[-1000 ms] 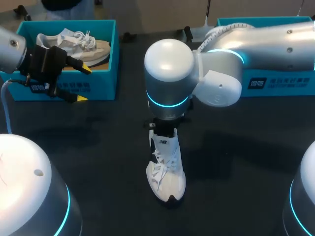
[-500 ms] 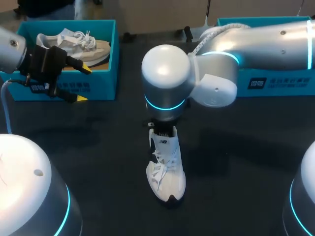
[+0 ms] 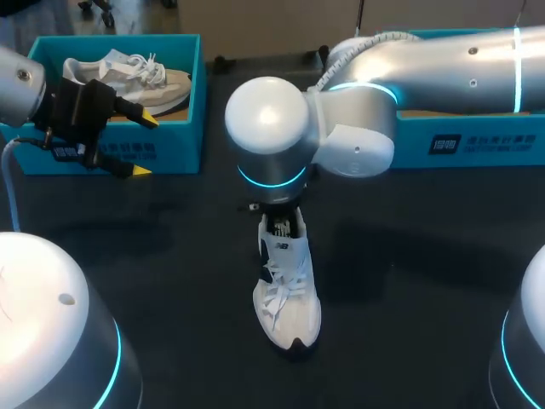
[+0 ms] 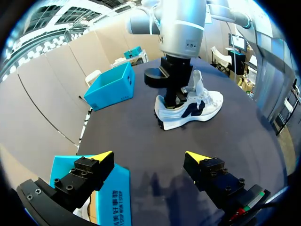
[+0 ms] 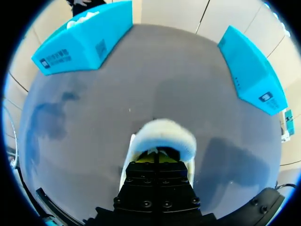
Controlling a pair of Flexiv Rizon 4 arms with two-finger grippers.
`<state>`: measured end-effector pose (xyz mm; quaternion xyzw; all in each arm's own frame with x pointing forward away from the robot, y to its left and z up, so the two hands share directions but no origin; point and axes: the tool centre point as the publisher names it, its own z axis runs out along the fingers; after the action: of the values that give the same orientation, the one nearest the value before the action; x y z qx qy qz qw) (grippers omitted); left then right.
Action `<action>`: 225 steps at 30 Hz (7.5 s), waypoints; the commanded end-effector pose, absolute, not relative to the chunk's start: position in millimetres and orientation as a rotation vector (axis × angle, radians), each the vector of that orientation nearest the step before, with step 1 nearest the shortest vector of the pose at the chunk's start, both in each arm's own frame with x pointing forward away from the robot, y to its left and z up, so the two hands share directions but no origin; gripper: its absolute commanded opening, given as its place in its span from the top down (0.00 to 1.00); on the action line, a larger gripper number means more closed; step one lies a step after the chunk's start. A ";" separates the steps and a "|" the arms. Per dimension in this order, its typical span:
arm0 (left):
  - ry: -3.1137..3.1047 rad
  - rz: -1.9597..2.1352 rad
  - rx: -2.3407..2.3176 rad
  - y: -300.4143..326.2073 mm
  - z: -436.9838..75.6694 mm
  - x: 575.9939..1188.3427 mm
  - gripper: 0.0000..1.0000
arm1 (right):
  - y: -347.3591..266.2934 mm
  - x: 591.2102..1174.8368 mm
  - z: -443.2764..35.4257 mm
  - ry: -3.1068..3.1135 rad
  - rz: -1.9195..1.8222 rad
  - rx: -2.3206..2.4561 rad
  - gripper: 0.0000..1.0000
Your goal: Take the shoe out of the shoebox, open the shoe tongue, remove and reinsert the insole, then place the shoe into the shoebox
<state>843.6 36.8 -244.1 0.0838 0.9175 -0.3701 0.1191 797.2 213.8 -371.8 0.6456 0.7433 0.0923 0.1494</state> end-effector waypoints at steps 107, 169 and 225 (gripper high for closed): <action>2.684 -1.078 0.245 36.9 -244.0 843.2 0.00 | 194.1 702.4 -336.2 2.504 -0.421 2.234 0.00; 2.684 -1.078 0.245 36.9 -244.0 843.2 0.00 | 196.1 715.0 -325.5 2.446 -0.367 2.214 0.73; 2.684 -1.078 0.245 36.9 -244.0 843.2 0.00 | 212.1 760.9 -271.5 2.890 -0.171 0.843 0.00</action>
<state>843.4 37.0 -244.0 0.0837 0.9175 -0.3701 0.1192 755.6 208.3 -267.8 0.3200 0.9441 -0.0369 0.0694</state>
